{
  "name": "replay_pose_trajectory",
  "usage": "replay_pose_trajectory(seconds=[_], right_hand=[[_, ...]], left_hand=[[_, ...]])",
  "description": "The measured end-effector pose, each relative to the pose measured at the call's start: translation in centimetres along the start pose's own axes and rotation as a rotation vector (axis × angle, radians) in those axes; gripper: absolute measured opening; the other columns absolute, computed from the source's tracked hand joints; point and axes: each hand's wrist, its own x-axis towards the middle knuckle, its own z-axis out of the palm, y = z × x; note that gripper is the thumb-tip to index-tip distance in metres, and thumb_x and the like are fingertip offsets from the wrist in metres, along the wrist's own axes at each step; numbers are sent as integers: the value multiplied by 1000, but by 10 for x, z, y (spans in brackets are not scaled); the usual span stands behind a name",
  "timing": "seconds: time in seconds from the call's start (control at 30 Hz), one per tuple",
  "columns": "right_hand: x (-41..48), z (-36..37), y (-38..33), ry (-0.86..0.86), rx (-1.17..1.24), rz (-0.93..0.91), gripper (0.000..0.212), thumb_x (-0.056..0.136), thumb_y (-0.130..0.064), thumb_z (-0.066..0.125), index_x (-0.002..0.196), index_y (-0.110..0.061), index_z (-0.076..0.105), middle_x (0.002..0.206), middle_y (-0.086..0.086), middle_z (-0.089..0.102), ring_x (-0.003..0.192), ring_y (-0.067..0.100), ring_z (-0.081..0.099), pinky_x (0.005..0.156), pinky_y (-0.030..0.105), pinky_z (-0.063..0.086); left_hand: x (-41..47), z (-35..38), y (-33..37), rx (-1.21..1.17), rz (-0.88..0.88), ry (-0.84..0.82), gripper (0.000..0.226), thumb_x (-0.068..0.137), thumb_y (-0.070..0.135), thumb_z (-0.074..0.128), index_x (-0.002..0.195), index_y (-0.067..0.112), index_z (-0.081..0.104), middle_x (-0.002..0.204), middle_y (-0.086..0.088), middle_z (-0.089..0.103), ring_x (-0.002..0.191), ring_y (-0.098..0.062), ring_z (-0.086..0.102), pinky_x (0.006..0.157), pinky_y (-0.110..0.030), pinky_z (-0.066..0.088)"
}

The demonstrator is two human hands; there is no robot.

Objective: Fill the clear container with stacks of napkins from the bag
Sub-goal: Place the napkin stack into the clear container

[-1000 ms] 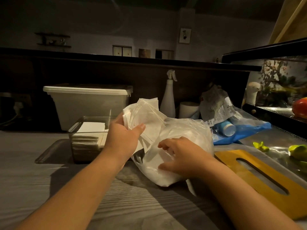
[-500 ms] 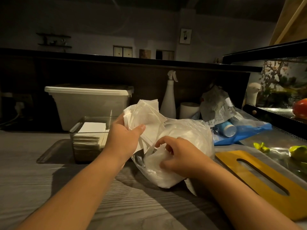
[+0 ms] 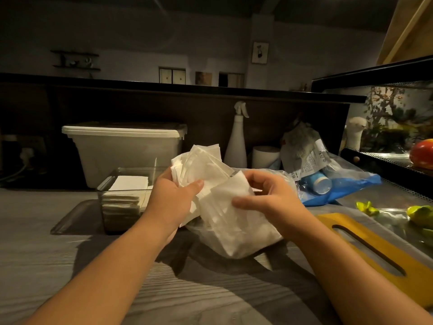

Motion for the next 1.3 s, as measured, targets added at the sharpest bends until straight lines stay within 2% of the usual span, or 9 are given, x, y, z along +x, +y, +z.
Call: replay_pose_trajectory(seconds=[0.1, 0.27, 0.47, 0.63, 0.87, 0.97, 1.07, 1.2, 1.3], right_hand=[[-1, -3, -3, 33, 219, -7, 37, 70, -8, 81, 105, -14, 69, 103, 6, 74, 101, 28, 71, 90, 49, 58], [0, 0, -5, 70, 405, 24, 44, 70, -11, 78, 112, -10, 65, 106, 8, 74, 101, 27, 72, 86, 41, 59], [2, 6, 0, 227, 222, 92, 34, 78, -14, 81, 110, -15, 67, 102, 1, 75, 95, 20, 73, 79, 39, 62], [1, 7, -2, 181, 304, 94, 39, 75, -20, 80, 111, -14, 67, 102, 3, 76, 95, 21, 74, 83, 42, 61], [8, 28, -2, 351, 122, 71, 26, 79, -21, 83, 101, -19, 69, 96, -3, 75, 87, 14, 73, 75, 38, 63], [18, 37, -14, 356, 117, 9, 22, 80, -22, 82, 98, -19, 69, 93, -3, 74, 84, 13, 73, 74, 37, 63], [32, 43, -27, 340, 48, -36, 21, 81, -25, 81, 96, -22, 67, 93, -8, 72, 84, 9, 71, 71, 29, 62], [36, 49, -19, 315, 55, -37, 12, 86, -30, 75, 92, -22, 70, 87, -8, 73, 82, 10, 72, 70, 26, 61], [30, 54, -4, 276, 83, -16, 10, 88, -31, 72, 92, -22, 70, 85, -9, 73, 78, 8, 70, 63, 17, 54]], left_hand=[[-2, -1, 5, -58, -45, -19, 27, 90, 8, 69, 100, 31, 62, 98, -2, 70, 89, -20, 67, 65, -34, 55], [-9, 1, 6, -115, -191, -116, 26, 93, 8, 63, 112, 25, 58, 102, -7, 65, 92, -26, 62, 67, -39, 52], [-13, 6, 3, -213, -340, -176, 18, 95, 9, 56, 105, 14, 70, 87, -10, 77, 86, -30, 70, 72, -41, 56], [-16, 6, 1, -261, -409, -215, 33, 101, 26, 43, 113, 13, 71, 102, -16, 75, 97, -36, 70, 82, -50, 58], [-16, 4, 10, -365, -371, -312, 43, 100, 51, 43, 117, 23, 69, 108, -13, 75, 98, -34, 72, 92, -53, 54], [-13, 1, 21, -253, -231, -308, 27, 90, 25, 66, 115, 16, 70, 102, -13, 76, 93, -29, 74, 81, -45, 59], [-2, -4, 27, -120, -114, -214, 37, 84, -2, 70, 118, 11, 66, 103, -15, 75, 90, -26, 74, 70, -38, 61], [4, -20, 29, 10, -67, -215, 43, 82, 0, 74, 119, 19, 63, 100, -7, 75, 91, -21, 74, 74, -38, 61], [-1, -37, 21, 10, -102, -249, 37, 82, 1, 72, 114, 18, 65, 93, -5, 77, 85, -18, 75, 62, -30, 60]])
